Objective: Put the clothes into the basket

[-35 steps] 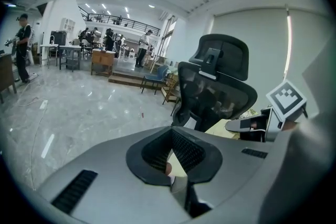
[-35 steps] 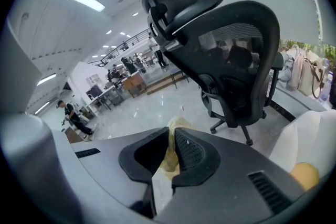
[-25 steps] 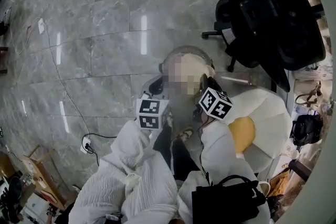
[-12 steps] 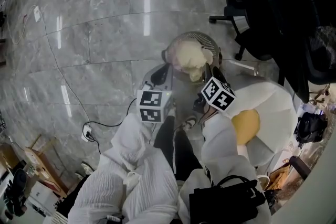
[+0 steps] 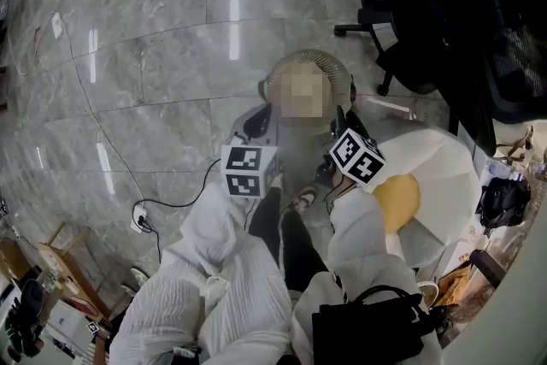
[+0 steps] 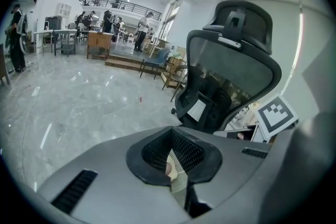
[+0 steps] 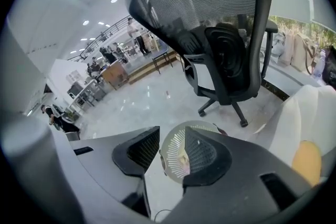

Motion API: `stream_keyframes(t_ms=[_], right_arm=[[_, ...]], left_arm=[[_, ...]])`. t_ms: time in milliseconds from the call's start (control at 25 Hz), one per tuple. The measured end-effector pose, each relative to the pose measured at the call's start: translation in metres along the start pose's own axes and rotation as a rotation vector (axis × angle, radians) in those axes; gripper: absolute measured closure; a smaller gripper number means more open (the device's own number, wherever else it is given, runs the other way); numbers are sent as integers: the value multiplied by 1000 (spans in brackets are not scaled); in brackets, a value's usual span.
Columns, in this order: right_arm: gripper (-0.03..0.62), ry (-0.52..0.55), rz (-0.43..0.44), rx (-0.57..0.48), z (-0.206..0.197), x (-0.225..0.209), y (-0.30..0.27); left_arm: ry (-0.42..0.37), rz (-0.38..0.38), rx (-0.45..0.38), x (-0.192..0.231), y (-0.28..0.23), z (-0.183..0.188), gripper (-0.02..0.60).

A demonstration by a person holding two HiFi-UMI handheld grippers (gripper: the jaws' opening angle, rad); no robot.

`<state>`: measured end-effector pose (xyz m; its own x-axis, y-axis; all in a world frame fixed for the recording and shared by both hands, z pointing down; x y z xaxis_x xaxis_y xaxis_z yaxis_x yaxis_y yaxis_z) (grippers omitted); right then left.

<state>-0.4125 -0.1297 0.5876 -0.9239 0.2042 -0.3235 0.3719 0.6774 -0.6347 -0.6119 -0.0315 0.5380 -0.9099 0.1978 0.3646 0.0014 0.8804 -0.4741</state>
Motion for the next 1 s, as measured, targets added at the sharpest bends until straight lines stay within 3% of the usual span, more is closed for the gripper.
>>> stream_keyframes(t_ms=[480,520,600,880,1000], right_arm=[[451,15,64,-110,45,1,77],[463,9,62,-116,49,0,89],[544,4,63,-130,57,-3,113],[553,-16,156,-207,87,-14,186],[556,0,210,-231,97,-19,215]], left_arm=[[-10,-23,-70,-48,42,40,575],[-7,-23,-75,-55,52,44,575],[-10,-26,-104,-69,69,53,575],[-23,-25,-165,-113,117,67,575],[8,-18,-184,-132,138,69,575]])
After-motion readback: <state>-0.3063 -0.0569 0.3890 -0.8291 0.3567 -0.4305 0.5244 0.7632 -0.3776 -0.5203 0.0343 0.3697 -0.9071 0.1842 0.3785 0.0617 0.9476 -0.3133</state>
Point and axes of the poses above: the fingertips, and each gripper's own axes: y backward along the fingers, x to its left, z out of its top, the point moved 7 cm from there along y, backward along the fingers, and after that the axes turned 12 degrees about -x, right-handed, at the moved point
